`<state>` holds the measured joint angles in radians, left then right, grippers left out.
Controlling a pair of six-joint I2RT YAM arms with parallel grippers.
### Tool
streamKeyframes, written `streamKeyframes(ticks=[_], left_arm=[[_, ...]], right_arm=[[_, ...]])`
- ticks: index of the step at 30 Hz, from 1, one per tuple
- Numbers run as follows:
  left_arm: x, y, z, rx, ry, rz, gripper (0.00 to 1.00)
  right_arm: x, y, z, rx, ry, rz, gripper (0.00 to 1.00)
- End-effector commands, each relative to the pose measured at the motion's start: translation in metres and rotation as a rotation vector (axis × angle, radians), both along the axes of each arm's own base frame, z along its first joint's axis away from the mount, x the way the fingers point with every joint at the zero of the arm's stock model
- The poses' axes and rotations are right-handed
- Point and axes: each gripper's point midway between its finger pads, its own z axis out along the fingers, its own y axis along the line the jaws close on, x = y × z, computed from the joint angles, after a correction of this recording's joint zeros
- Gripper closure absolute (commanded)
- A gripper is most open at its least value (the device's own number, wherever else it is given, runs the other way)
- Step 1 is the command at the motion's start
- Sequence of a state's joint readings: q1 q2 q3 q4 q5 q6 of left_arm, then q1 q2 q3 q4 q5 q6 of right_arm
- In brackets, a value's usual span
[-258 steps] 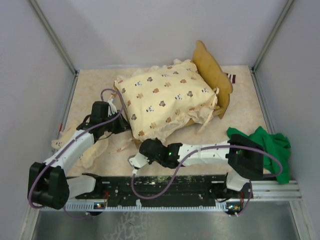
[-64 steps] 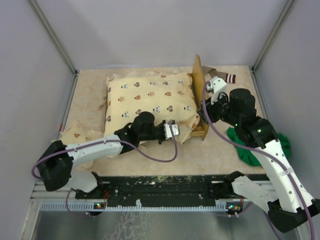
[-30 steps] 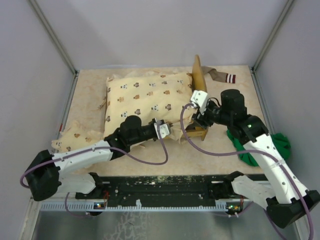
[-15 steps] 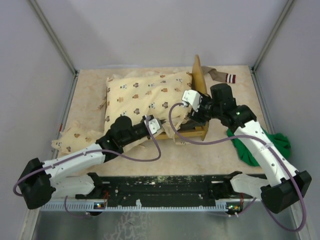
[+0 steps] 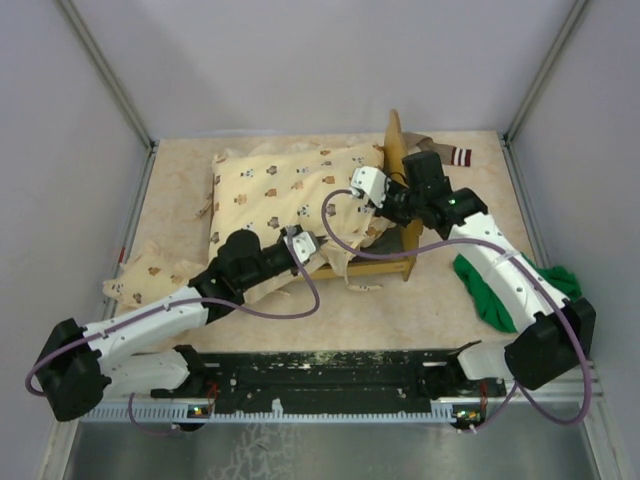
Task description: Set up the pet bed
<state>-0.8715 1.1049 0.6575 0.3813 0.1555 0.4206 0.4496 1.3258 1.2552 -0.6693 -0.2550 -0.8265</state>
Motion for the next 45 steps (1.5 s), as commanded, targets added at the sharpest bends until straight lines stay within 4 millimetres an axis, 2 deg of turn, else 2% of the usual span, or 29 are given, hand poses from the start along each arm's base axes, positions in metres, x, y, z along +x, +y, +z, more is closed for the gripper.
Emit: streamKeyframes(ticks=[1,4,6,9,12,15,18,24,28,31,39,42,45], left_arm=[[0.008,0.009,0.01,-0.043,0.0,0.054,1.0],[0.017,0.014,0.008,-0.043,0.014,0.094,1.0],[0.022,0.015,0.009,-0.049,0.025,0.11,1.0],[0.029,0.017,0.011,-0.061,0.037,0.134,1.0],[0.03,0.018,0.013,-0.066,0.039,0.137,1.0],[0.032,0.02,0.013,-0.072,0.049,0.15,1.0],[0.032,0.02,0.013,-0.079,0.054,0.149,1.0],[0.03,0.02,0.014,-0.085,0.058,0.144,1.0],[0.027,0.018,0.014,-0.087,0.059,0.124,1.0],[0.026,0.017,0.015,-0.096,0.06,0.118,1.0],[0.025,0.018,0.008,-0.092,0.082,0.12,1.0],[0.023,0.018,0.005,-0.092,0.089,0.117,1.0],[0.023,0.019,0.003,-0.093,0.099,0.119,1.0]], right_arm=[[-0.001,0.006,0.058,0.092,-0.087,-0.036,1.0],[-0.013,0.004,0.085,0.235,-0.072,-0.141,1.0],[-0.023,0.011,0.098,0.356,-0.023,-0.183,1.0],[-0.04,0.024,0.103,0.48,0.091,-0.195,1.0],[-0.052,0.034,0.099,0.564,0.192,-0.211,1.0],[-0.059,0.041,0.099,0.652,0.236,-0.212,1.0],[-0.056,0.037,0.091,0.697,0.225,-0.275,1.0],[-0.046,0.018,0.069,0.652,0.17,-0.384,1.0],[-0.041,0.007,0.065,0.635,0.116,-0.426,1.0],[-0.043,0.006,0.061,0.636,0.119,-0.43,1.0],[-0.056,0.016,0.02,0.613,0.224,-0.432,1.0],[-0.059,0.016,0.014,0.603,0.249,-0.44,1.0],[-0.058,0.011,0.017,0.593,0.232,-0.469,1.0]])
